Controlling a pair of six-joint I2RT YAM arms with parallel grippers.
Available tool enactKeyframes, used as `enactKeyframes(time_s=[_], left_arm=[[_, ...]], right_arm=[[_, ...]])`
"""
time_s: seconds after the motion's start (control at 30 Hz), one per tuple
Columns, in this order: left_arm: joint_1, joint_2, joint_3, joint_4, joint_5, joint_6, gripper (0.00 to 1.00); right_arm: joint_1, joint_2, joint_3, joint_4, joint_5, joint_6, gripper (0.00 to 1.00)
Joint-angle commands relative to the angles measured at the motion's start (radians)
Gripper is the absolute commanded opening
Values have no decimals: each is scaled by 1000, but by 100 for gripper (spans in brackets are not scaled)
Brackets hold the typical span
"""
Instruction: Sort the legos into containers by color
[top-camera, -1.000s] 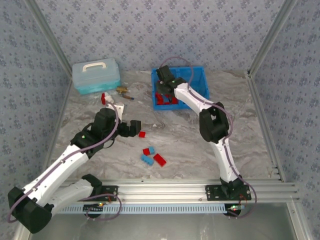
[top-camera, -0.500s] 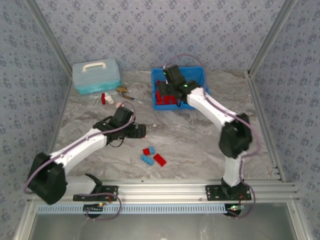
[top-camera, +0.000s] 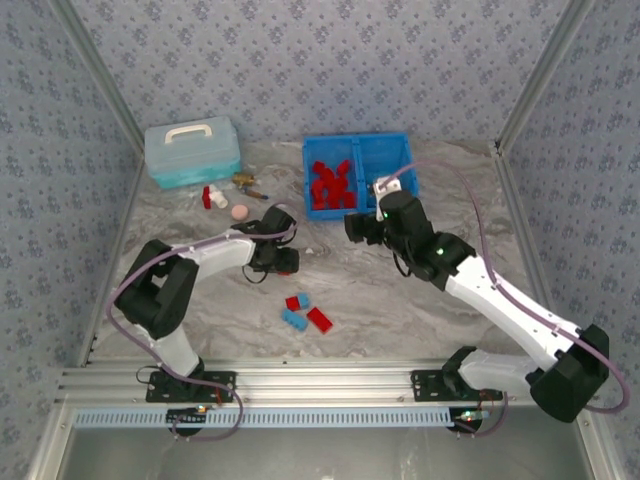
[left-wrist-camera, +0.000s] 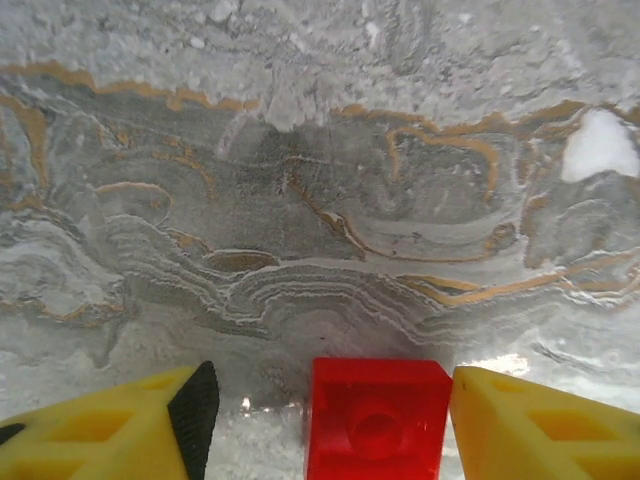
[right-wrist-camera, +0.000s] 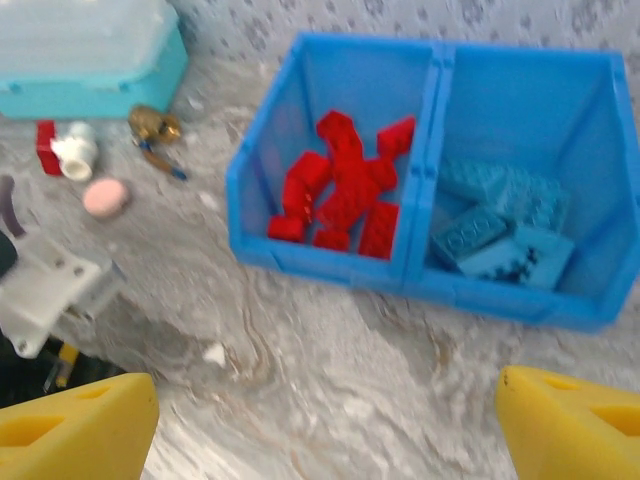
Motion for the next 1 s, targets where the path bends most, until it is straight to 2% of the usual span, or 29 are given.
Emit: enactKeyframes(time_s=[0.0,0.17,0.3,0.43,0.6,0.77,0.97], left_arm=[[-14,19,28,-6,-8,0,55],[-32,30,22,-7,-25,-18,38],[-46,3,32,-18,-35,-31,30],[-73,-87,102,-82,-33,-36,29],[-158,-124,324,-162,-113,22,31],[-167,7,547,-113,-173,103,31],[-146,278,845,-45,-237,177,32]], right_arm=[[4,-85,-38,2,67,50,90],[5,-106,-47,0,76,59,92],[7,-99,-38,2,67,57,92],[7,-103,-31,-3,58,64,92],[23,-112,-34,-17,57,87,92],[56,-124,-47,-25,88,97,92],[76,-152,-59,-65,107,120,92]])
